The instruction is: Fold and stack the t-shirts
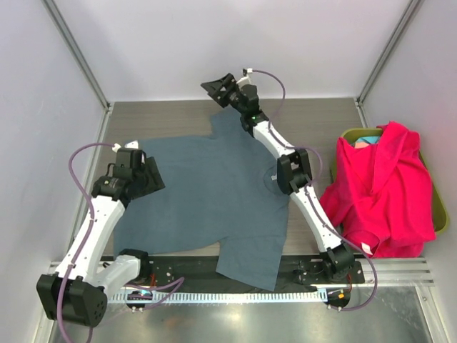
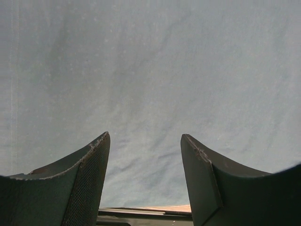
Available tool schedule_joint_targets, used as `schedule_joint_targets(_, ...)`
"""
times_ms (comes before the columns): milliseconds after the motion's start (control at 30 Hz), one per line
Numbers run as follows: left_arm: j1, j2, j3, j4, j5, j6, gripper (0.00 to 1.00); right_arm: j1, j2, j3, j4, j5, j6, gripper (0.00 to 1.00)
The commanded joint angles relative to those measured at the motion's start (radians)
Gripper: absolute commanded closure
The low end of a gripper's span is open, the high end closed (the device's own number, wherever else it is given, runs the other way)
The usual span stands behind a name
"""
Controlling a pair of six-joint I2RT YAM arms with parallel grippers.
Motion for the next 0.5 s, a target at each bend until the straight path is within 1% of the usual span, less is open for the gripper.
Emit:
schedule_joint_targets(0,-0.008,-0.038,0.019,0.031,-0.034,0.016,0.37,0.015,0.033,0.056,0.455,-0.197,0.275,0.19)
schedule_joint_targets(33,-0.008,-0.042,0.018,0.034,-0.040,0.014,0.37,0.007,-0.104,-0.067,0.480,-0.228,0.263,0.19)
schedule_joint_targets(67,-0.008,-0.042,0.018,0.036,-0.048,0.014,0.37,-0.016,-0.189,-0.212,0.484,-0.249,0.232,0.20)
schedule_joint_targets(100,-0.008,-0.042,0.016,0.036,-0.054,0.014,0.37,-0.025,-0.276,-0.508,0.446,-0.237,0.112,0.20)
schedule_joint_targets(133,-0.008,-0.030,0.022,0.037,-0.060,0.016,0.37,-0.037,-0.455,-0.628,0.387,-0.211,0.040,0.20)
schedule_joint_targets(167,-0.006,-0.026,0.025,0.033,-0.078,0.017,0.37,-0.051,-0.525,-0.725,0.307,-0.184,-0.061,0.20)
schedule_joint_targets(200,-0.006,-0.016,0.030,0.034,-0.089,0.017,0.37,-0.053,-0.599,-0.832,0.083,-0.105,-0.157,0.21)
schedule_joint_targets(233,-0.006,-0.010,0.036,0.033,-0.095,0.016,0.36,-0.053,-0.653,-0.864,-0.043,-0.046,-0.352,0.21)
schedule_joint_targets(267,-0.006,0.009,0.042,0.036,-0.120,0.017,0.35,-0.050,-0.735,-0.884,-0.151,0.009,-0.416,0.21)
schedule_joint_targets(300,-0.004,0.022,0.047,0.037,-0.135,0.014,0.34,-0.042,-0.762,-0.908,-0.348,0.064,-0.458,0.21)
schedule_joint_targets(333,-0.004,0.039,0.070,0.036,-0.152,0.002,0.34,-0.040,-0.780,-0.915,-0.434,0.150,-0.487,0.21)
schedule_joint_targets(367,0.002,0.098,0.090,0.022,-0.161,-0.006,0.33,-0.040,-0.800,-0.921,-0.503,0.181,-0.510,0.20)
schedule_joint_targets(400,0.005,0.132,0.113,0.014,-0.177,-0.009,0.32,-0.036,-0.803,-0.927,-0.616,0.200,-0.529,0.20)
schedule_joint_targets(433,0.011,0.176,0.160,0.010,-0.180,-0.013,0.32,-0.030,-0.803,-0.927,-0.667,0.262,-0.545,0.20)
schedule_joint_targets(467,0.031,0.215,0.183,0.005,-0.180,-0.019,0.32,-0.025,-0.802,-0.927,-0.712,0.292,-0.573,0.20)
